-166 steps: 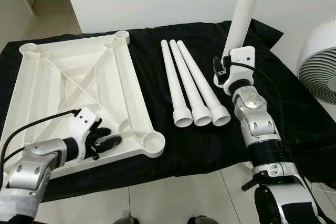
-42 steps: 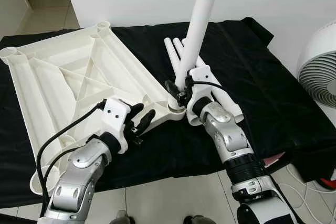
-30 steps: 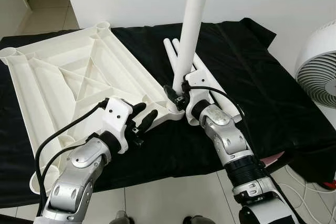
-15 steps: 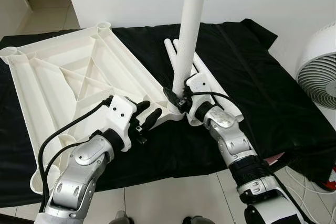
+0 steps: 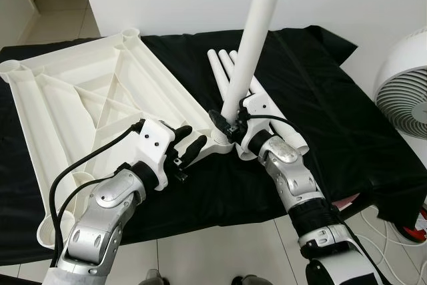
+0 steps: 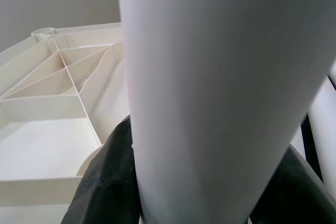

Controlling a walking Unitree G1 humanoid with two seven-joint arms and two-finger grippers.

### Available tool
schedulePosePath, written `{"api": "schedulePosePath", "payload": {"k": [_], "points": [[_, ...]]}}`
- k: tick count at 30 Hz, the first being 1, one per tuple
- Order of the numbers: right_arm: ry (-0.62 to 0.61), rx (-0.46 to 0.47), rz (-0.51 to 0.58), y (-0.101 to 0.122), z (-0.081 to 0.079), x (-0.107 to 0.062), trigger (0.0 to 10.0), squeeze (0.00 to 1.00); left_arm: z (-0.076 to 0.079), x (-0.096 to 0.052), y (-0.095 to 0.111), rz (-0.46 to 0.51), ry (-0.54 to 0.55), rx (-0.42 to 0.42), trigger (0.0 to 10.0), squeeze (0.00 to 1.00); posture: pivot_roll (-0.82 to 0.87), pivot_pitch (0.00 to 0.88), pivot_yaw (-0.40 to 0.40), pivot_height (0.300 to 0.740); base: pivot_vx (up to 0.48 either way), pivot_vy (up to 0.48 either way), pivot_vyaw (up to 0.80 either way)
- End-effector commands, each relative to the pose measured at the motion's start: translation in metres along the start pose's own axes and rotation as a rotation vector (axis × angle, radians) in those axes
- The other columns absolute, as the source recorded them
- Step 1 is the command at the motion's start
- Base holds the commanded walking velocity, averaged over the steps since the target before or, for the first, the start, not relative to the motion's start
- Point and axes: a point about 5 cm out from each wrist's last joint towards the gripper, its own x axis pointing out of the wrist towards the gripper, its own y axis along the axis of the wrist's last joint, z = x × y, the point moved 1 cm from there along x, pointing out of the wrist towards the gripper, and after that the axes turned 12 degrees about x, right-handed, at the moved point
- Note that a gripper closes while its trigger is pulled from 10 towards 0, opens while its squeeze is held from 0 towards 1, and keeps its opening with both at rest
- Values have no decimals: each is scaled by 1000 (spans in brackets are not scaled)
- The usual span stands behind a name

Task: Building children table

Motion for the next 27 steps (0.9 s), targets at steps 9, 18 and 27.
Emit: {"api": "schedulePosePath", "payload": {"k": [9, 18, 27], "points": [[-88, 61, -127, -29, 16, -8, 10000, 0, 2, 0, -1, 4, -40, 3, 10000, 0, -13, 45, -1, 740, 0, 0, 0], [2, -100, -119, -31, 4, -10, 10000, 0, 2, -1, -2, 2, -31, 2, 10000, 0, -10, 43, -5, 740, 0, 0, 0], [97, -173, -87, -37, -4, -23, 10000, 0, 1, -3, -2, 1, -14, 2, 10000, 0, -7, 51, -14, 740, 0, 0, 0]]}}
